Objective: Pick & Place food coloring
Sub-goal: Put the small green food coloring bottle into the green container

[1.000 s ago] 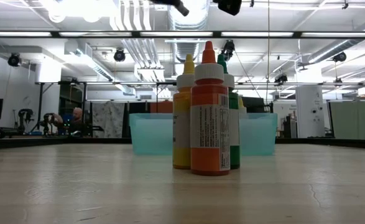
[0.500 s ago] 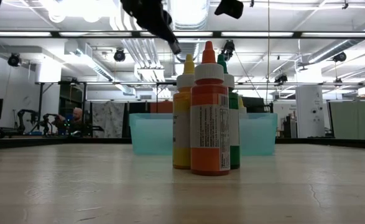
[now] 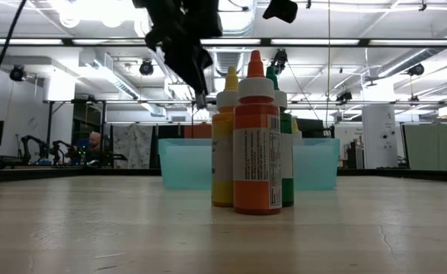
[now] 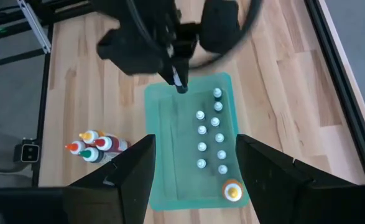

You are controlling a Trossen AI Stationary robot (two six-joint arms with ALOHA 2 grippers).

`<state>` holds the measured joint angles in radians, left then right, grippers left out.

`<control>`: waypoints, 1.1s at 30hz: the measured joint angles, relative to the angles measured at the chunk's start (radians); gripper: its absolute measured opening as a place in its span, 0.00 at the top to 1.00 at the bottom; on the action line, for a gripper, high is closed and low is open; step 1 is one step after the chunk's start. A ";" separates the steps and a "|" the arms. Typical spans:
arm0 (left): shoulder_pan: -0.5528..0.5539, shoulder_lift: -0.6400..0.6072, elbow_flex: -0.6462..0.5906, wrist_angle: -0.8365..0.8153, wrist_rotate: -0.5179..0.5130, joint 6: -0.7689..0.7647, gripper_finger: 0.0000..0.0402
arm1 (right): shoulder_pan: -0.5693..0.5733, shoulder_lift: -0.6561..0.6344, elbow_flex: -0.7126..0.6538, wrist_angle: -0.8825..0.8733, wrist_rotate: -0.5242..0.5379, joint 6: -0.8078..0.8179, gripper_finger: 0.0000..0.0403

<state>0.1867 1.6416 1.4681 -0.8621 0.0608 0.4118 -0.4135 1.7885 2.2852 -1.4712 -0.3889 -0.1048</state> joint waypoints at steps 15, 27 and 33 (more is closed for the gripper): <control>0.000 0.177 0.000 -0.022 -0.002 -0.005 0.88 | 0.000 0.000 0.000 0.000 0.000 -0.008 0.47; 0.002 0.230 -0.012 -0.011 -0.002 -0.013 0.88 | 0.001 0.000 0.000 0.000 0.000 -0.011 0.47; 0.006 0.230 -0.036 0.029 -0.011 -0.013 0.88 | 0.001 0.000 0.000 0.001 0.000 -0.011 0.47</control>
<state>0.1931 1.8713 1.4317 -0.8330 0.0502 0.3992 -0.4126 1.7885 2.2848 -1.4697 -0.3889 -0.1162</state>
